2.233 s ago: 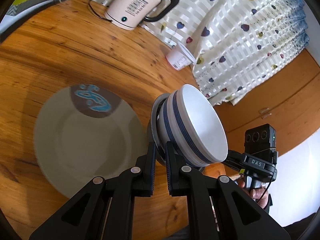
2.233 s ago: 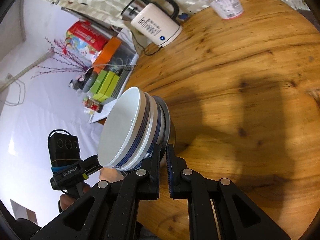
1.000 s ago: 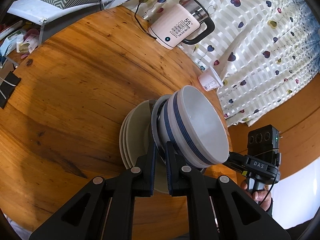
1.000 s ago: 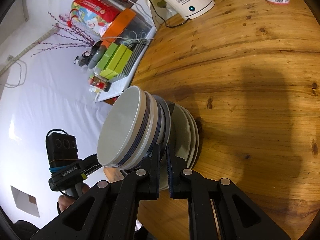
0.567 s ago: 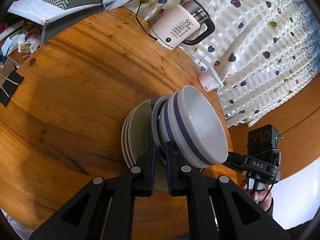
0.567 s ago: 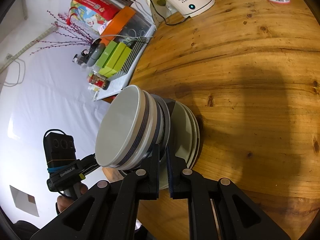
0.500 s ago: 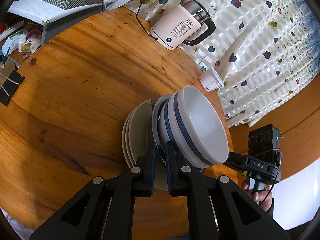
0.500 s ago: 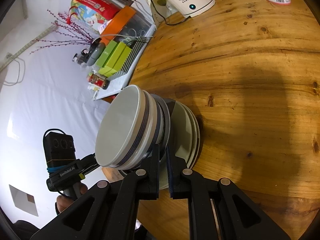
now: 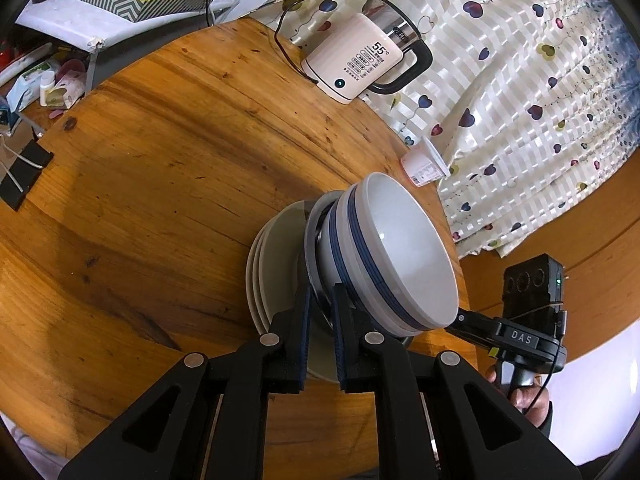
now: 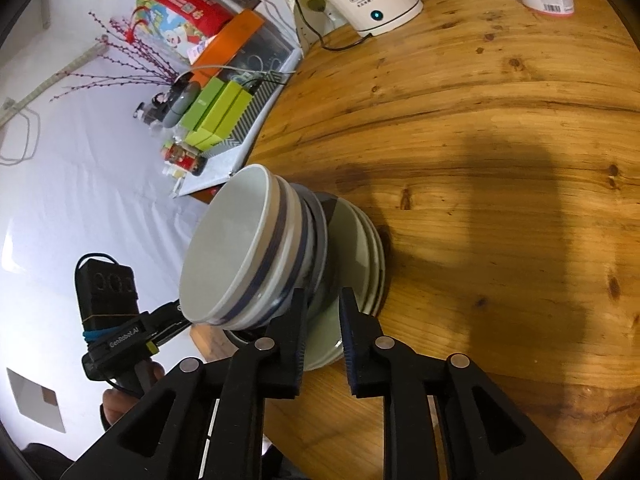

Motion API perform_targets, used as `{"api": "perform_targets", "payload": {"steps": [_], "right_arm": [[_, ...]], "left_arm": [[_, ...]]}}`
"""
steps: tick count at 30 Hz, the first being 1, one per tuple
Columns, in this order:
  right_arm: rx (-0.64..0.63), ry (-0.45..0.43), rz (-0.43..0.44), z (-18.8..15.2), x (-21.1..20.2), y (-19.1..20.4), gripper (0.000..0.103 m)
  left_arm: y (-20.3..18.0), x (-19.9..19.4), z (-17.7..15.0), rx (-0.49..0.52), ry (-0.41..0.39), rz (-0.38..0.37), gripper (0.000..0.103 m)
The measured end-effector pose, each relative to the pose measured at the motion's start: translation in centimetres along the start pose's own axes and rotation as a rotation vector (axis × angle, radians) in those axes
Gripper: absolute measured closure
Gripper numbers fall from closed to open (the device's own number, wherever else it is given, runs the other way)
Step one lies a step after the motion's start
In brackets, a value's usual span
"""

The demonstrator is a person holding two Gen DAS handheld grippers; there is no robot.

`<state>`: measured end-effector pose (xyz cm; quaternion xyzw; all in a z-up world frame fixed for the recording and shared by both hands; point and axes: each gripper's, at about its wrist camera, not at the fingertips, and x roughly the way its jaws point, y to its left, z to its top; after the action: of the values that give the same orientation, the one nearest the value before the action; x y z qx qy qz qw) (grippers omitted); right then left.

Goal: Organize plates and bowls
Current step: 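Lower the bowl stack onto the plates and open the right gripper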

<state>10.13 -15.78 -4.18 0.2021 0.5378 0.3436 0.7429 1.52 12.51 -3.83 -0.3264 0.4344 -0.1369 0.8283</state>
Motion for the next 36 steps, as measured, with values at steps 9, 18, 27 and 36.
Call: {"api": "perform_targets", "payload": {"steps": [9, 18, 27, 36], "right_arm": [[-0.03, -0.036, -0.023, -0.9, -1.7, 0.7, 0.068], [-0.125, -0.07, -0.059, -2.3, -3.3, 3.2, 0.051], [-0.21, -0.108, -0.101, -3.6, -4.5, 5.3, 0.034], [-0.223, -0.117, -0.101, -4.1, -4.7, 5.7, 0.03]], "left_arm": [[-0.9, -0.4, -0.5, 0.043, -0.019, 0.066, 0.088], [-2.8, -1.6, -1.5, 0.116, -0.081, 0.139, 0.063], [-5.1, -2.5, -2.7, 0.184, -0.119, 0.181, 0.054], [-6.4, -3.0, -3.6, 0.212, -0.134, 0.197, 0.054]]}}
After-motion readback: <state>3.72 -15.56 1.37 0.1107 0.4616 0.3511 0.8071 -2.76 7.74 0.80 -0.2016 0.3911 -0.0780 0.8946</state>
